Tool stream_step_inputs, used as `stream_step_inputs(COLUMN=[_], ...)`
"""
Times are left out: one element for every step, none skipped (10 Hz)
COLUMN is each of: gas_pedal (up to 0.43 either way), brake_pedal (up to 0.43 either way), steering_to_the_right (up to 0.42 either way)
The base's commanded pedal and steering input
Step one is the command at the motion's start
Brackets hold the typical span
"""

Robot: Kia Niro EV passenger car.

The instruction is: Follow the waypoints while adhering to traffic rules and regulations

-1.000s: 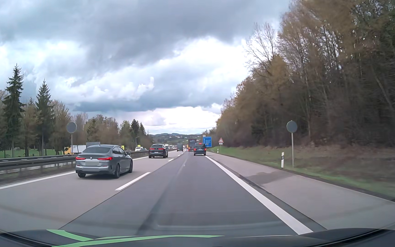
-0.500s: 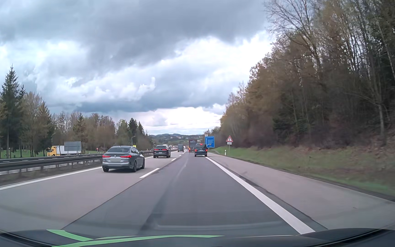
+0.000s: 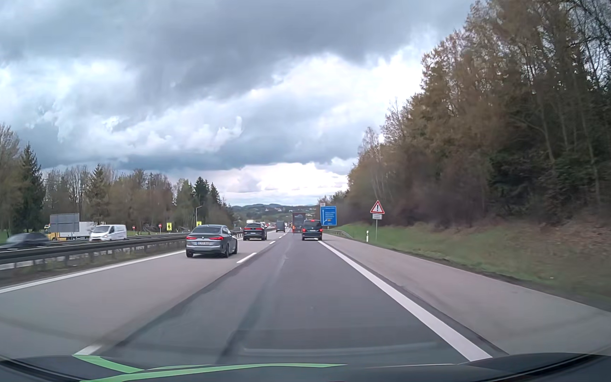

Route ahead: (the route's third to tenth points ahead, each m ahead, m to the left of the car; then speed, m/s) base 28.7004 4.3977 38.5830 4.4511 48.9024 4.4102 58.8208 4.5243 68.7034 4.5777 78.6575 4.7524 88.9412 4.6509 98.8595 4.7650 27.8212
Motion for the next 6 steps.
stream_step_inputs(gas_pedal=[0.000,0.000,0.000,0.000,0.000,0.000], brake_pedal=[0.000,0.000,0.000,0.000,0.000,0.000], steering_to_the_right=[-0.004,-0.004,-0.003,-0.003,-0.002,-0.002])
